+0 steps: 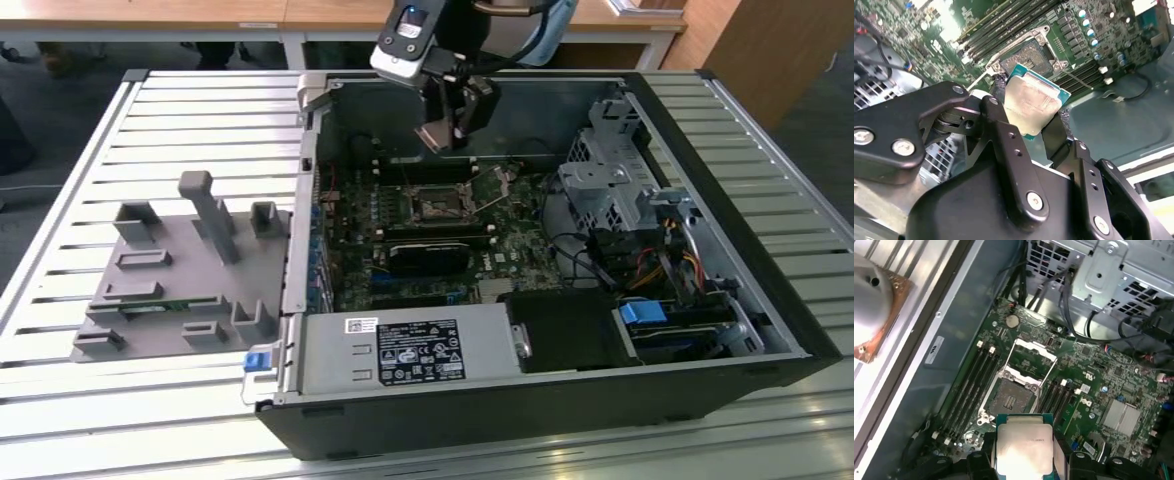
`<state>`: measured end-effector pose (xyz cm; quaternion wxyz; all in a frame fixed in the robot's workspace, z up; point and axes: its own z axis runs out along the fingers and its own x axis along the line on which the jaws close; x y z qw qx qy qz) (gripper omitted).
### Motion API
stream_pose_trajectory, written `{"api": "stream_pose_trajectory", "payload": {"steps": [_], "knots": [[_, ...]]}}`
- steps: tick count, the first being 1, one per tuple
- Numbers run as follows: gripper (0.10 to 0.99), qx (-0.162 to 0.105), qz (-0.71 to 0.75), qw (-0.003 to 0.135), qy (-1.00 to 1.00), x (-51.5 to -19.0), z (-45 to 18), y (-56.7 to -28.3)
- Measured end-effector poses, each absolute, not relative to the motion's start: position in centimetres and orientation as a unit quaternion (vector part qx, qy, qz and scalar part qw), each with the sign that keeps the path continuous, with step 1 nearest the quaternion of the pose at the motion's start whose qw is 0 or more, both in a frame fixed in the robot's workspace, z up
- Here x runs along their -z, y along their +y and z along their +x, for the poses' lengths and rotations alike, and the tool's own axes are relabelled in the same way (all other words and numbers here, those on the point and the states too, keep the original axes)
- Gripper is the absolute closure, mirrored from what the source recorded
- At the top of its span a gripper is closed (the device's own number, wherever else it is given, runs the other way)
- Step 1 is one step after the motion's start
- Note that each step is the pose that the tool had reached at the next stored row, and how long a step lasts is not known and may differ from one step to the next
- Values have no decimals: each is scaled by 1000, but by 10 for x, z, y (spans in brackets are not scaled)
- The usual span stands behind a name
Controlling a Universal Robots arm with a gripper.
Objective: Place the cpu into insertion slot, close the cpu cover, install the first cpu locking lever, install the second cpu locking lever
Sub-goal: 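Place the cpu into insertion slot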
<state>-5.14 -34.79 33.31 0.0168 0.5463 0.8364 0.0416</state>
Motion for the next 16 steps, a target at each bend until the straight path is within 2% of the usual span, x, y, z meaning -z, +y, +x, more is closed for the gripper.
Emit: {"api": "stream_pose_trajectory", "payload": {"steps": [16], "knots": [[545, -39, 641, 21, 767, -324, -52, -348]]}}
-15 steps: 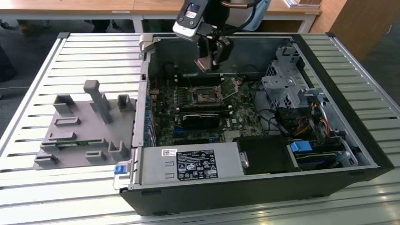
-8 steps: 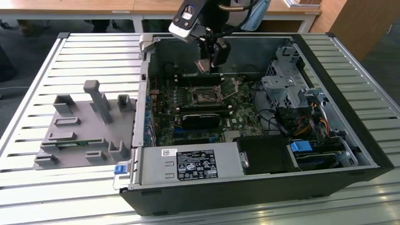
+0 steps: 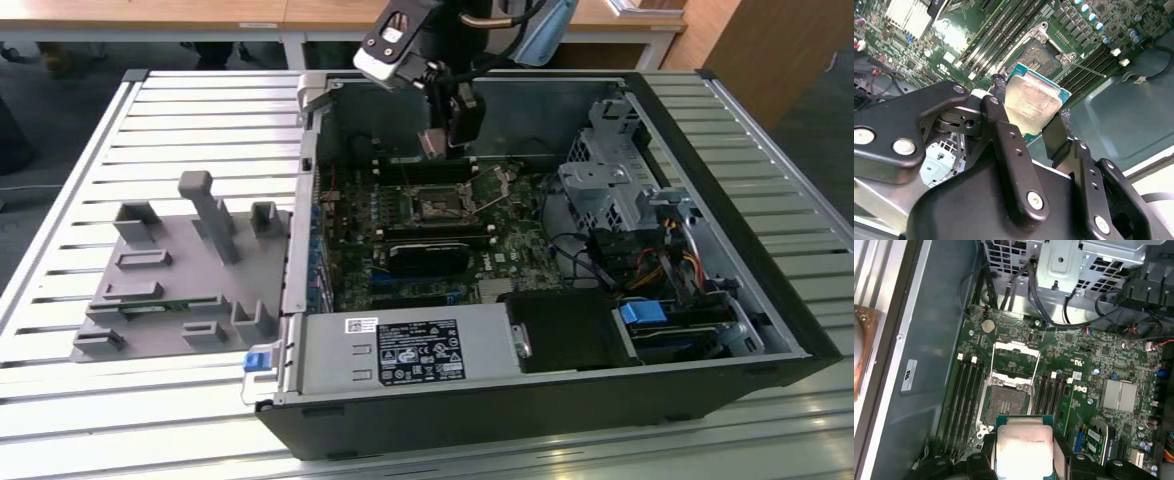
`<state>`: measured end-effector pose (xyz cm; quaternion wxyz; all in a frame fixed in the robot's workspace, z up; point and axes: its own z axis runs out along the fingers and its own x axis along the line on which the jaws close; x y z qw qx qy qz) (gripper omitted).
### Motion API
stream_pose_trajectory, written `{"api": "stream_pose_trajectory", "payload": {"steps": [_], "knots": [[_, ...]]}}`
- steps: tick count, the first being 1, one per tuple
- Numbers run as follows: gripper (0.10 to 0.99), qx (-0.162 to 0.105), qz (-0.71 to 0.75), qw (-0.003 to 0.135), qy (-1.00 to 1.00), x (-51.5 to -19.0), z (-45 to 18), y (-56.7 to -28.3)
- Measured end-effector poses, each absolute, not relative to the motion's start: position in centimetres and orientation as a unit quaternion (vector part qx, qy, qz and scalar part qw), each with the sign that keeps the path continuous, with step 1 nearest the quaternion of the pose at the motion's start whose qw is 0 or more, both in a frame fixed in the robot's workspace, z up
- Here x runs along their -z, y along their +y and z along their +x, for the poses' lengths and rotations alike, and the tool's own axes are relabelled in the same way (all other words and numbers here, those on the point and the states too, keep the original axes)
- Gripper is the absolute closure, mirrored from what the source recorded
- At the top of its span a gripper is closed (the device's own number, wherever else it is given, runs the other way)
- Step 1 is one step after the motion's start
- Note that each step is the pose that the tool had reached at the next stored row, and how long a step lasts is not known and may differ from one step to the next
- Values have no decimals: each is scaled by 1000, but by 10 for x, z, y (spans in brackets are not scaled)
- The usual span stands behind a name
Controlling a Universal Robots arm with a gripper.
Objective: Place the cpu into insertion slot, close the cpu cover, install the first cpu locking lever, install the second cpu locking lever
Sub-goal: 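Place the cpu into insertion slot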
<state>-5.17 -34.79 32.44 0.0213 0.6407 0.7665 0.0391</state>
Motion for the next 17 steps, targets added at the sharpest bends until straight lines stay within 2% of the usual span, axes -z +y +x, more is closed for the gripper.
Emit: {"api": "stream_pose_trajectory", "payload": {"steps": [17], "knots": [[545, -36, 703, 25, 710, -318, -52, -348]]}}
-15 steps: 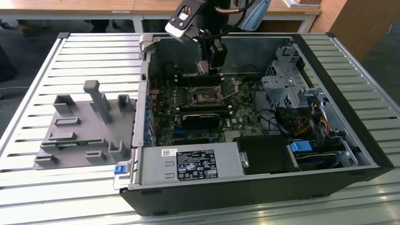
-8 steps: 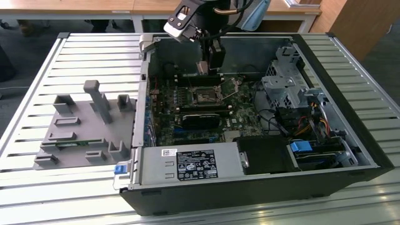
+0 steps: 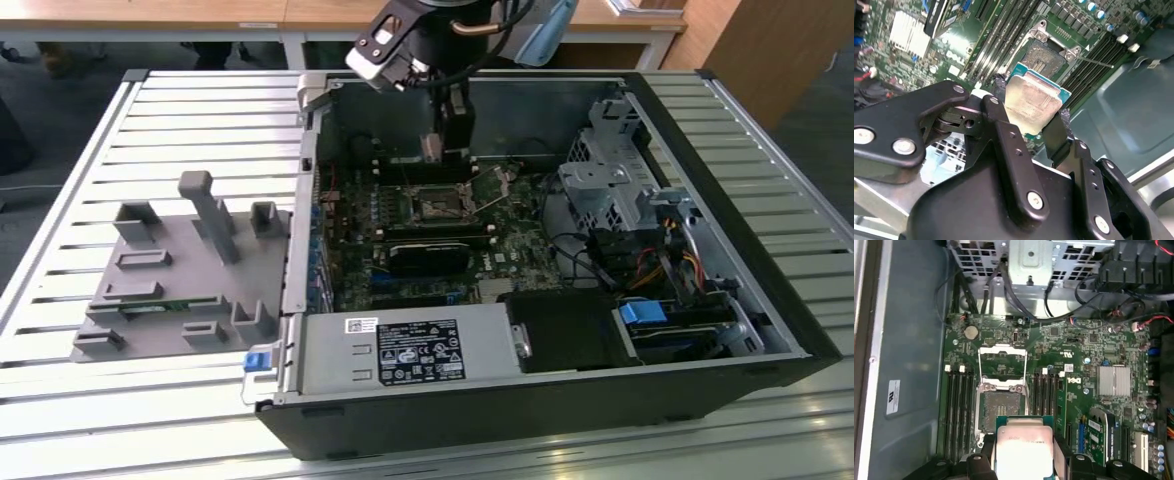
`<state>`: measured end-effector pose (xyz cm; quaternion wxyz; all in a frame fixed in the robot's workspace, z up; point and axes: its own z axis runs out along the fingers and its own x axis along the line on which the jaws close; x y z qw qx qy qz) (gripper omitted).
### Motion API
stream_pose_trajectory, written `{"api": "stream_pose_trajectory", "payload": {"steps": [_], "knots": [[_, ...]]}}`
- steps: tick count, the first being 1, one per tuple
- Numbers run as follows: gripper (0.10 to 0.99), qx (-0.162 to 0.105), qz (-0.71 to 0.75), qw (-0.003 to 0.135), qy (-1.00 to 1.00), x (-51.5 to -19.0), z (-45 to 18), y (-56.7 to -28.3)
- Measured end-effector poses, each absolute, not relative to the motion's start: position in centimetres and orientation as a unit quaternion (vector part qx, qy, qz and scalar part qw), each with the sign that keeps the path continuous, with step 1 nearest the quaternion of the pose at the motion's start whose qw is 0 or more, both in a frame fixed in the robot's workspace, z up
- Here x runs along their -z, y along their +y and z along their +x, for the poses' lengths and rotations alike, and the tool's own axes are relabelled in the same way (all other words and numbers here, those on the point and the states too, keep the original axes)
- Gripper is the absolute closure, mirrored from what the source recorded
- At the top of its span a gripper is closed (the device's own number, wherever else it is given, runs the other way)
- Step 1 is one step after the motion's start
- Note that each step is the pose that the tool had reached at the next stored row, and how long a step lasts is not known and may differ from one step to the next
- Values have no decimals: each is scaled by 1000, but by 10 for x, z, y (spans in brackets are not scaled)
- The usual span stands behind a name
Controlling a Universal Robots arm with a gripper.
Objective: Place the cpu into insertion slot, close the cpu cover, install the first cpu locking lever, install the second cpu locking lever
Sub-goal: 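Place the cpu into insertion slot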
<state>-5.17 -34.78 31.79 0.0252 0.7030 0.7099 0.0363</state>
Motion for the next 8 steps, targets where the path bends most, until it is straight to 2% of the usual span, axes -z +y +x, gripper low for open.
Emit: {"api": "stream_pose_trajectory", "payload": {"steps": [8], "knots": [[545, -36, 708, 25, 705, -306, -52, -342]]}}
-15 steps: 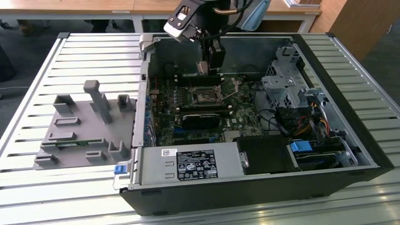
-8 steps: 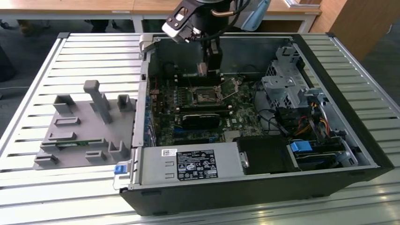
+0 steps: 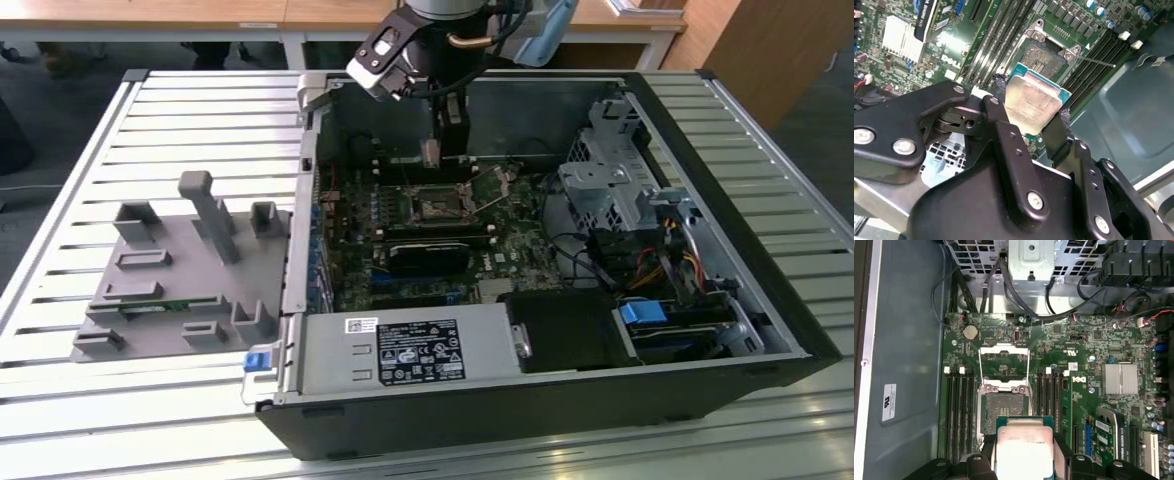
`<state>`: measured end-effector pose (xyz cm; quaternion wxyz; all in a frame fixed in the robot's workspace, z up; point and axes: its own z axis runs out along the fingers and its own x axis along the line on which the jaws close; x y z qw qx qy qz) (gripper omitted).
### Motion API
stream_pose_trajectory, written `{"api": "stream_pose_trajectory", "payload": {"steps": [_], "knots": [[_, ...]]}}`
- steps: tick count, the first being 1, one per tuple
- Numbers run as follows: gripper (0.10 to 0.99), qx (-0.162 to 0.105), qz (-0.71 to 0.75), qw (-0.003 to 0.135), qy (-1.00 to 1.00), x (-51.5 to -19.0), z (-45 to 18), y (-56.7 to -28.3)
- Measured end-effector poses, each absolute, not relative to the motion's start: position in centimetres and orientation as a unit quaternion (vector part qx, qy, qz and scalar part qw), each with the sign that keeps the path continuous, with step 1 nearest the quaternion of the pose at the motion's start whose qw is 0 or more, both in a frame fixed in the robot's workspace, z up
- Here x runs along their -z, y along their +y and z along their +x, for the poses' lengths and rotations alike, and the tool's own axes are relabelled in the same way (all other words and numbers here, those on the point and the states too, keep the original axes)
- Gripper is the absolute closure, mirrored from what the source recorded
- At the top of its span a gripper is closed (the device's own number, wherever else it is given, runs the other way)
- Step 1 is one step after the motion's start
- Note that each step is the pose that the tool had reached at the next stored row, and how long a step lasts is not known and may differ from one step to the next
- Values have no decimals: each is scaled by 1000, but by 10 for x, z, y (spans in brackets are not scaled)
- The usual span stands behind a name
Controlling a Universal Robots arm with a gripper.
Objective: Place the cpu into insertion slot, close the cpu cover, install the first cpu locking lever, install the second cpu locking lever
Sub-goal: 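Place the cpu into insertion slot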
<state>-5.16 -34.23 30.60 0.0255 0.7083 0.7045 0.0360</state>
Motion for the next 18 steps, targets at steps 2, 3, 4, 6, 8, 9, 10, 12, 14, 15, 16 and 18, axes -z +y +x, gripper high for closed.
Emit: {"api": "stream_pose_trajectory", "payload": {"steps": [2, 3, 4, 6, 8, 9, 10, 12, 14, 15, 16, 18], "knots": [[545, -36, 708, 25, 705, -302, -51, -340], [545, -36, 708, 25, 705, -301, -51, -339], [545, -36, 708, 25, 705, -300, -51, -337], [545, -36, 708, 25, 705, -298, -50, -335], [545, -36, 708, 25, 705, -295, -49, -333], [545, -36, 708, 25, 705, -294, -49, -333], [545, -36, 708, 25, 705, -293, -48, -332], [545, -36, 708, 25, 705, -292, -46, -331], [545, -36, 707, 25, 706, -289, -45, -330], [545, -36, 706, 25, 707, -288, -44, -329], [545, -36, 705, 25, 708, -287, -44, -329], [545, -36, 702, 25, 711, -284, -44, -328]]}}
